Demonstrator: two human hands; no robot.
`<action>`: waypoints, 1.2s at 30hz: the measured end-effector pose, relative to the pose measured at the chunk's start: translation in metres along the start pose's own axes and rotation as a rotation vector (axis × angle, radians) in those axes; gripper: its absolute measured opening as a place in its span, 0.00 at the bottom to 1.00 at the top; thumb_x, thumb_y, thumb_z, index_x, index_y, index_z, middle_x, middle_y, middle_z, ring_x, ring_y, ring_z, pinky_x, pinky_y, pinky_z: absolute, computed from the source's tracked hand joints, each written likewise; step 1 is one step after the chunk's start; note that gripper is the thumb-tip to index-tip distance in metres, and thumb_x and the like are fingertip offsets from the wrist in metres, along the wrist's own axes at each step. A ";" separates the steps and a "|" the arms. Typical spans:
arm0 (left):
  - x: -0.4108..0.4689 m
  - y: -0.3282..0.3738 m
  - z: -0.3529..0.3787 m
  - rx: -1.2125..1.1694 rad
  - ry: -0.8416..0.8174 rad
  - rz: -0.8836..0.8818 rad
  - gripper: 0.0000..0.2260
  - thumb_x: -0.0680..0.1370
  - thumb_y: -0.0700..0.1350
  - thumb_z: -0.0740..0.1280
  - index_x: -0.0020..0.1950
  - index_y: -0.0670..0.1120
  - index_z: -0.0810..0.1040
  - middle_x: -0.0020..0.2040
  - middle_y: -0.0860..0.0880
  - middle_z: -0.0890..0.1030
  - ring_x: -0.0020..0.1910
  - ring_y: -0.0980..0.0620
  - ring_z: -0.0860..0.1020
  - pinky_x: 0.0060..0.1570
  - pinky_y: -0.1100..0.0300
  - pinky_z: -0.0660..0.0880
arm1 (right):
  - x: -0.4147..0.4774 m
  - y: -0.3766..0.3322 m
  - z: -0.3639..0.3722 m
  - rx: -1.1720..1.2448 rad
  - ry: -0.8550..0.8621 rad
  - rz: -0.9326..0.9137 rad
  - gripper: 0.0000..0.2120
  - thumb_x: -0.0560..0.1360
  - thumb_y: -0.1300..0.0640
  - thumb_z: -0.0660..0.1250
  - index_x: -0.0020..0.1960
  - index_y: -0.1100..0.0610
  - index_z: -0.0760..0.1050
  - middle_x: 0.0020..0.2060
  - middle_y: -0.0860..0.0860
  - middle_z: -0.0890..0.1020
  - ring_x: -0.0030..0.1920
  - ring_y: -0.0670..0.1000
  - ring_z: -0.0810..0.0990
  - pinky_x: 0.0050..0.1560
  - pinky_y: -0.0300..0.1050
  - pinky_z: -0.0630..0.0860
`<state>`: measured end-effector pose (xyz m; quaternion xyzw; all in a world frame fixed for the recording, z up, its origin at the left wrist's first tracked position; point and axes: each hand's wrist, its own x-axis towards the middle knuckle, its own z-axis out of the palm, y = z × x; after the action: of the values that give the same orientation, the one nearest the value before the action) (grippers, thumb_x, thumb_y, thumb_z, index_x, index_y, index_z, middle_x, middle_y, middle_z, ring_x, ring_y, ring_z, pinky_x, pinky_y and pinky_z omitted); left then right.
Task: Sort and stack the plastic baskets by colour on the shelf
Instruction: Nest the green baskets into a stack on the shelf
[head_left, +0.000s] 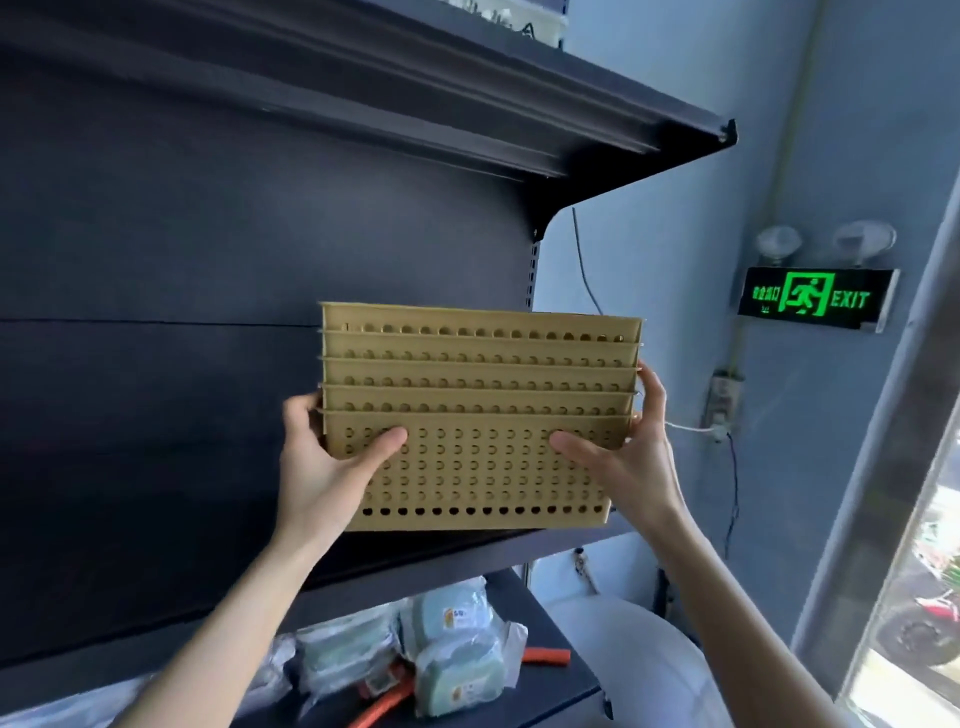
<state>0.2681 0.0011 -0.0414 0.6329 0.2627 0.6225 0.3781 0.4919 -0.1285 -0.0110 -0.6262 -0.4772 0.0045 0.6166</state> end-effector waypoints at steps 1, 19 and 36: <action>0.007 -0.005 0.008 0.039 0.011 -0.003 0.29 0.63 0.43 0.78 0.56 0.47 0.64 0.49 0.53 0.79 0.47 0.60 0.79 0.46 0.65 0.73 | 0.011 0.012 0.003 0.020 -0.017 0.003 0.47 0.63 0.57 0.79 0.70 0.42 0.52 0.47 0.44 0.81 0.48 0.50 0.82 0.53 0.54 0.78; 0.122 -0.102 0.099 0.404 0.108 -0.135 0.29 0.65 0.44 0.79 0.55 0.45 0.62 0.45 0.55 0.78 0.44 0.61 0.76 0.39 0.67 0.70 | 0.208 0.156 0.063 0.176 -0.297 -0.001 0.43 0.63 0.60 0.79 0.64 0.42 0.54 0.50 0.48 0.80 0.48 0.46 0.80 0.37 0.33 0.74; 0.105 -0.123 0.131 0.584 0.239 -0.180 0.24 0.70 0.46 0.75 0.56 0.49 0.62 0.48 0.56 0.78 0.50 0.52 0.78 0.47 0.59 0.71 | 0.234 0.213 0.074 0.124 -0.401 -0.166 0.40 0.64 0.60 0.78 0.65 0.53 0.54 0.51 0.35 0.71 0.56 0.54 0.77 0.55 0.59 0.77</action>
<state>0.4237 0.1364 -0.0702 0.6114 0.5274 0.5548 0.2007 0.7010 0.1156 -0.0575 -0.5323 -0.6389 0.1077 0.5449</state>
